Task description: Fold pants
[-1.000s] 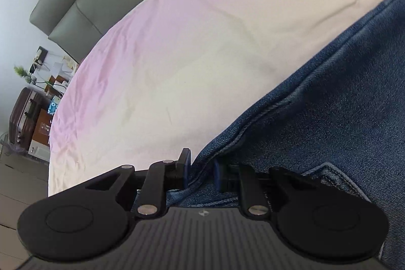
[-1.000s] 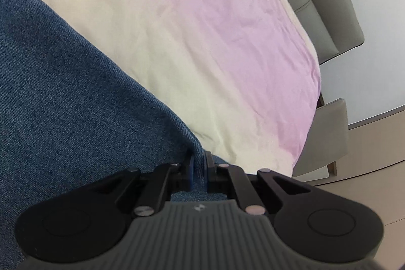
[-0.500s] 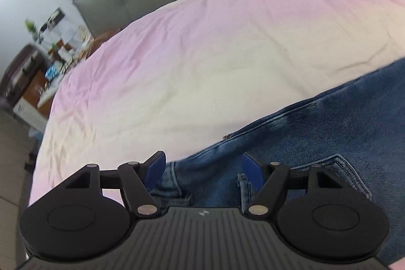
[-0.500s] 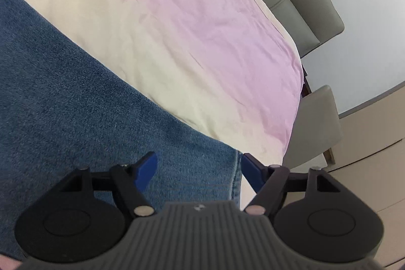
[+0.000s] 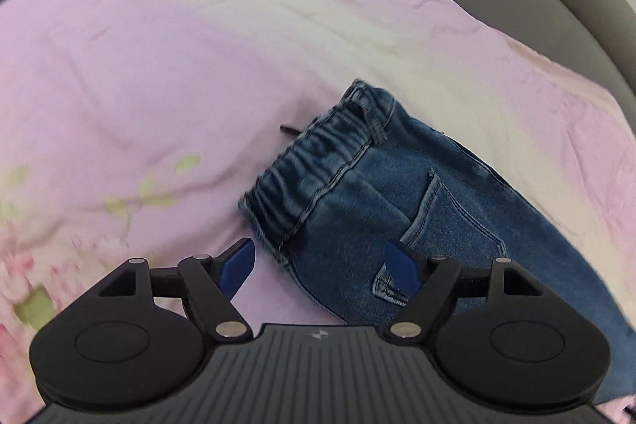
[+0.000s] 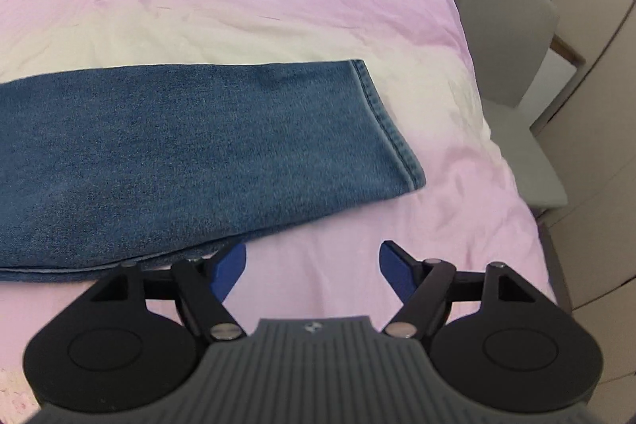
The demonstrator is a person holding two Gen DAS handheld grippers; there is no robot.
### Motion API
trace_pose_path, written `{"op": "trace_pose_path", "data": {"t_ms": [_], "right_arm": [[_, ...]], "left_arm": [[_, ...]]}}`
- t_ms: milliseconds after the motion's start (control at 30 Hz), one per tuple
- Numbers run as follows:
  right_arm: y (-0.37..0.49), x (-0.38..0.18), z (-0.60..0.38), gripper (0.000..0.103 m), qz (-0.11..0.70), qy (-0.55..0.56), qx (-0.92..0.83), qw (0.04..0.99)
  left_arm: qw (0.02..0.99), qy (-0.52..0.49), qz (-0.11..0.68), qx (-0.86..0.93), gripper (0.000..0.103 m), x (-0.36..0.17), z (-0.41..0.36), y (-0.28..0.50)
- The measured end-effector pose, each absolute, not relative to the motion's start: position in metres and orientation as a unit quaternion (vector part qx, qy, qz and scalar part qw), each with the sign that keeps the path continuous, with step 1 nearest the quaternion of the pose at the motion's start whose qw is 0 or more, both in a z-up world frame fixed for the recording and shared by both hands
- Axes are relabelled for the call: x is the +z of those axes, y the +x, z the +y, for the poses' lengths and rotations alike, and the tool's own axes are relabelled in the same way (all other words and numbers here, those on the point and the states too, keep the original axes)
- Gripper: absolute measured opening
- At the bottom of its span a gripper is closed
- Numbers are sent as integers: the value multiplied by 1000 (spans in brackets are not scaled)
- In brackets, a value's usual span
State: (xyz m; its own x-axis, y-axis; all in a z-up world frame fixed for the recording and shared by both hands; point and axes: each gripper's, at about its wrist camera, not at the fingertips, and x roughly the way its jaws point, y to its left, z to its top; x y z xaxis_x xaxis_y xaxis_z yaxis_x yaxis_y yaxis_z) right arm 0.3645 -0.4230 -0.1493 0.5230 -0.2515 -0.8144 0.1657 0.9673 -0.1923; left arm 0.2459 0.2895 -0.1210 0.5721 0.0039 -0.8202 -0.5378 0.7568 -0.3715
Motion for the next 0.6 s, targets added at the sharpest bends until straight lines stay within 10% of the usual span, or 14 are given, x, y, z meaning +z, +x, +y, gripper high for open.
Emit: {"op": "trace_pose_path", "data": {"t_ms": [200, 600], "right_arm": [[352, -134, -467, 63, 445, 48, -142, 883], [391, -172, -544, 43, 397, 223, -179, 872]], "left_arm": [[801, -414, 391, 185, 89, -173, 289, 241], [829, -296, 404, 248, 55, -139, 252, 285]]}}
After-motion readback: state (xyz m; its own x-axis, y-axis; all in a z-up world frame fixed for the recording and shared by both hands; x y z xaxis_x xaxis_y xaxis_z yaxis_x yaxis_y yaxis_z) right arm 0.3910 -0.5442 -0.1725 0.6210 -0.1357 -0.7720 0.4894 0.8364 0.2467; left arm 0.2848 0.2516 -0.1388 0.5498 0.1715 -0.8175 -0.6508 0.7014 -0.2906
